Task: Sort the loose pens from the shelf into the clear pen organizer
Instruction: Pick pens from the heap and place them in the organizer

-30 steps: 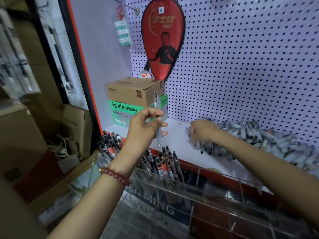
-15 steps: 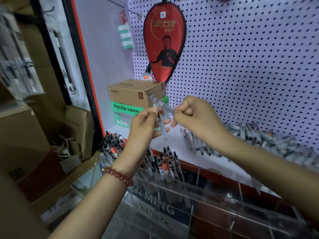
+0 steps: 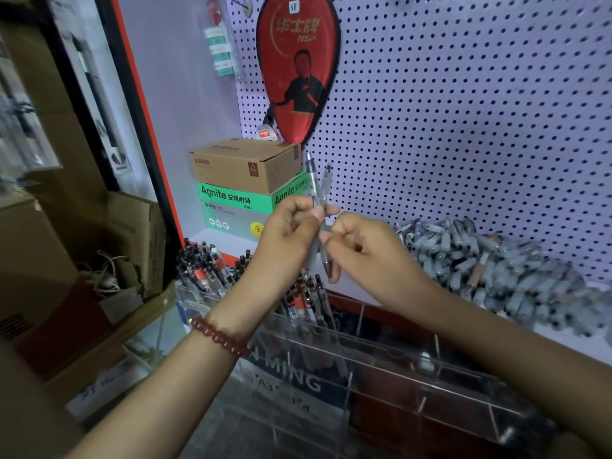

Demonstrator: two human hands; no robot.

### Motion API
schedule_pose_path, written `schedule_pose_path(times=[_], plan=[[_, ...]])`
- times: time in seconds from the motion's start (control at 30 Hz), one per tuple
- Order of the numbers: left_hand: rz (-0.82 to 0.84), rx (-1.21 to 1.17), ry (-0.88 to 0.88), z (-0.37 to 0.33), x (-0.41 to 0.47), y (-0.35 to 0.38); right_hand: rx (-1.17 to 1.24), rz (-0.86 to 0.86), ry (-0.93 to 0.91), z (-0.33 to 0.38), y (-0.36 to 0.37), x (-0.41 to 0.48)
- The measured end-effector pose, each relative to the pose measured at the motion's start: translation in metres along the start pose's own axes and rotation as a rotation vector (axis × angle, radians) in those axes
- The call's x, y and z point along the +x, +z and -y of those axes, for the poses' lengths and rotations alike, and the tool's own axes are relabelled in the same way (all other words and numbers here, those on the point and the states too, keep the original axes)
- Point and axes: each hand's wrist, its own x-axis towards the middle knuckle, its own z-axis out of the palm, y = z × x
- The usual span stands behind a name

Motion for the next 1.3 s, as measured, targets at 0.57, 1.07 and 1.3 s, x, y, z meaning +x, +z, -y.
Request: schedule_pose_path(times=[0.57,1.07,1.3], plan=[[0.308,0.068,0.042,-0.006,-0.009,0.004,0.198,-0.219,0.076,-0.002,-0.015,0.001],[0.527,1.038,0.087,0.02,-0.01,-0.027,-0.059,-0.126,0.111,-0.014,-0.024,0.008],[0.499,1.28,0.225,0.015,-0.02,-0.02,-0.106,0.227,0.121,-0.016,-0.01,-0.001]])
